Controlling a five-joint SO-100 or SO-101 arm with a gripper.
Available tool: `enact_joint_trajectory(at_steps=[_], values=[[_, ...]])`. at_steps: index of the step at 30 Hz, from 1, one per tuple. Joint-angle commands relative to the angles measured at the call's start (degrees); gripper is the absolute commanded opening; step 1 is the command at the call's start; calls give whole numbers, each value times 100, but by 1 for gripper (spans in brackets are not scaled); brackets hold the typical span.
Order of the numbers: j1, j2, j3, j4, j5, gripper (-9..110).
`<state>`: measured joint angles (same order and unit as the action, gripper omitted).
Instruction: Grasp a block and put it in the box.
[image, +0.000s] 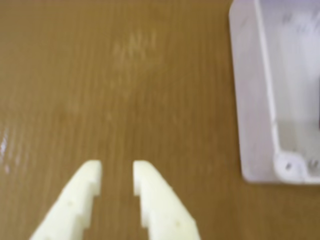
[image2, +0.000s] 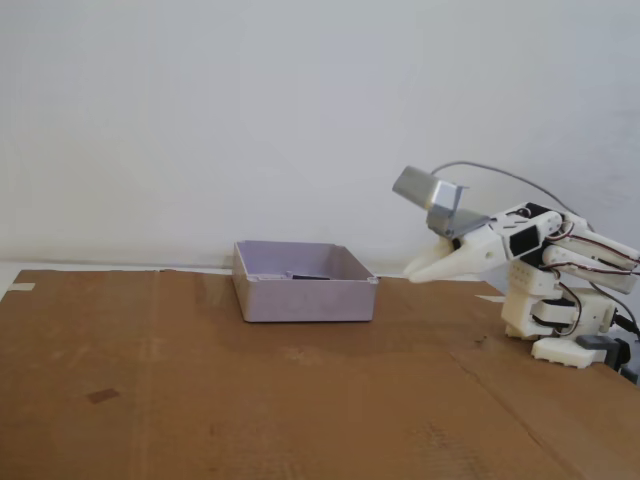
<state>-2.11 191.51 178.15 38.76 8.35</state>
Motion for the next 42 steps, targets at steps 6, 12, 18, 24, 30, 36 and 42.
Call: enact_joint_trajectory(at_steps=[6,12,18,24,30,36,42], values=[[0,360,220,1125,-9,6],[0,360,220,1723,-35,6],[0,360,220,2180,-35,6],[0,360,220,2672,-35,6],[44,360,220,2918,-35,6],[70,360,211,3120,-35,6],[70,360,211,3604,-35,6]])
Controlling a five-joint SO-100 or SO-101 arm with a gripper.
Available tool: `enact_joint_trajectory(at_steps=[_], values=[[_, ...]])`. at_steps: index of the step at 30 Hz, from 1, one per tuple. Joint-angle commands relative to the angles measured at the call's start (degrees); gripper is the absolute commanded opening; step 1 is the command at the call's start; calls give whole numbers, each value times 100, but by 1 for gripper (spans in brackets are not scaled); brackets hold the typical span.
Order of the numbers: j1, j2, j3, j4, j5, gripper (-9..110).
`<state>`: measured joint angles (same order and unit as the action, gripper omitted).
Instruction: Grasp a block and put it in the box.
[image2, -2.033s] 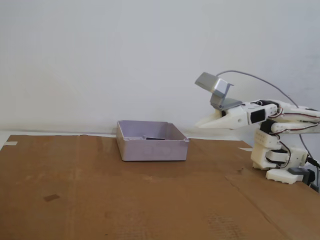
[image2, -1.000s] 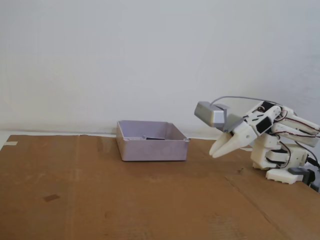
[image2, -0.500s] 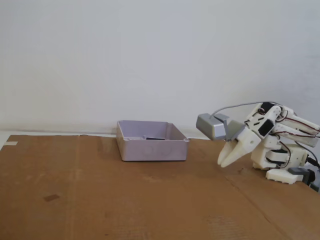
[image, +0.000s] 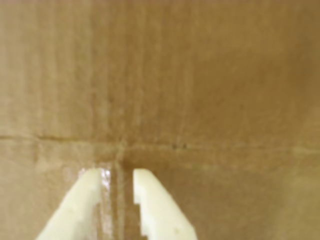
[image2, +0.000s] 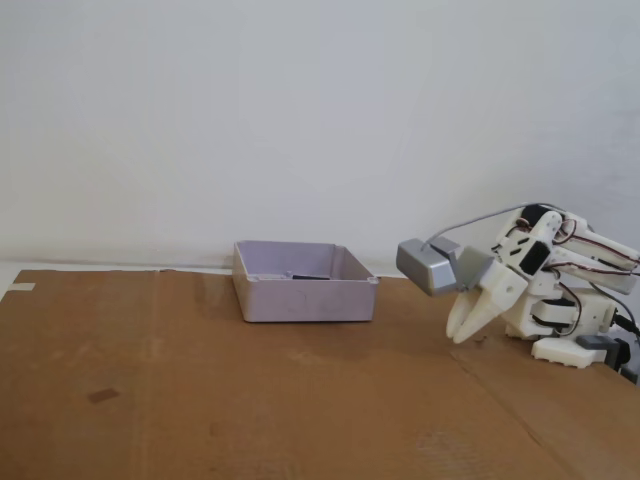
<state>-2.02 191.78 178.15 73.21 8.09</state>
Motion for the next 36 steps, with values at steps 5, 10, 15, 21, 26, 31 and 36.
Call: enact_joint_trajectory(at_steps=[5,10,15,21,26,31,36], values=[[62,334,211,308,-9,6],[62,334,211,554,-9,0],[70,334,211,633,-9,0],[70,334,211,1134,-9,0],[70,334,211,1248,-9,0],[62,334,211,1248,-9,0],[62,334,211,1248,-9,0]])
